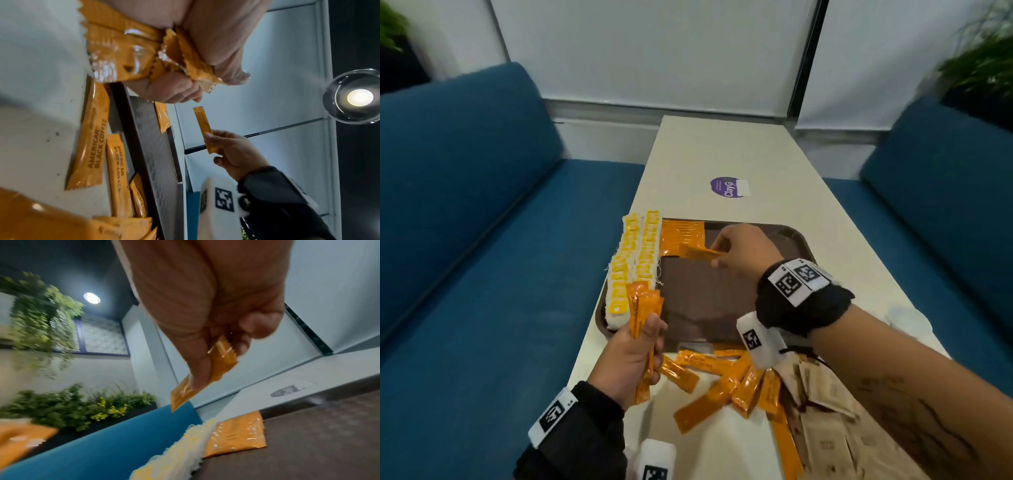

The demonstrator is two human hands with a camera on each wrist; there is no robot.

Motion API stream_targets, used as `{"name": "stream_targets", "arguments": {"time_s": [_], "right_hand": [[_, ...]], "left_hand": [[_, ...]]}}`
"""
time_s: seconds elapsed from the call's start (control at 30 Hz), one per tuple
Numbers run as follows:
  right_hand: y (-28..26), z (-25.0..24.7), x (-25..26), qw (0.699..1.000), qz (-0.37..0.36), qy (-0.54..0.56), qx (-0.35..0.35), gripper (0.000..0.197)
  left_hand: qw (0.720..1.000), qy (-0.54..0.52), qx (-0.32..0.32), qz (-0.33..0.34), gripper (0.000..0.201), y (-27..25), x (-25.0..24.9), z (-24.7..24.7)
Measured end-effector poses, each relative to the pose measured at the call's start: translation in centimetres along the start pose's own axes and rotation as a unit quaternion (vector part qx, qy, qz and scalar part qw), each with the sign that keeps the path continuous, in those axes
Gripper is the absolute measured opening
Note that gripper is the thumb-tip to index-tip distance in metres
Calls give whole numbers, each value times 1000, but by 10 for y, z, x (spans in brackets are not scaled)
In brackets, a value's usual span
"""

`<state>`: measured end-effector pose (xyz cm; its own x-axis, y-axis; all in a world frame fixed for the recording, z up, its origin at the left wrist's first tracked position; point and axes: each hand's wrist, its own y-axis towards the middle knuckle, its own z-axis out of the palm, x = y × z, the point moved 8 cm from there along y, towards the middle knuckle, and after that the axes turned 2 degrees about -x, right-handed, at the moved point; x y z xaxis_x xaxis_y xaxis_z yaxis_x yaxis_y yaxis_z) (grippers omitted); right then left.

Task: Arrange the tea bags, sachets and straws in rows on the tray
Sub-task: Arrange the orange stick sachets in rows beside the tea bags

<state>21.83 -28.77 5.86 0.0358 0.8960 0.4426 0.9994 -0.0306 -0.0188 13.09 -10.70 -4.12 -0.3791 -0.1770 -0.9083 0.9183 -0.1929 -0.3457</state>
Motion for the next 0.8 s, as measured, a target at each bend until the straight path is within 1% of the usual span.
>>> {"name": "stream_targets", "arguments": {"time_s": [0.03,0.17,0.33,0.43,0.57,0.7,0.8], "right_hand": [[15,4,-7,1000,9,-6,5,18],[66,33,-25,997,34,3,69,21],[103,72,-34,989,63,18,130,22],[116,83,-36,987,75,16,142,24],[126,88,-34,982,82,-41,167,34],[136,93,-30,977,75,-91,177,45],[142,98,-35,976,95,-109,165,52]], "left_hand": [[1000,-6,-2,-8,45,4,1,0],[999,0,-12,-34,46,15,5,-4],[998,5,-31,-49,44,24,11,-11],[998,-4,-39,-59,35,25,13,-12],[997,-12,-41,-69,24,26,15,-13],[997,-12,-38,-72,21,27,16,-12],[996,-2,-38,-75,21,27,18,-12]]}}
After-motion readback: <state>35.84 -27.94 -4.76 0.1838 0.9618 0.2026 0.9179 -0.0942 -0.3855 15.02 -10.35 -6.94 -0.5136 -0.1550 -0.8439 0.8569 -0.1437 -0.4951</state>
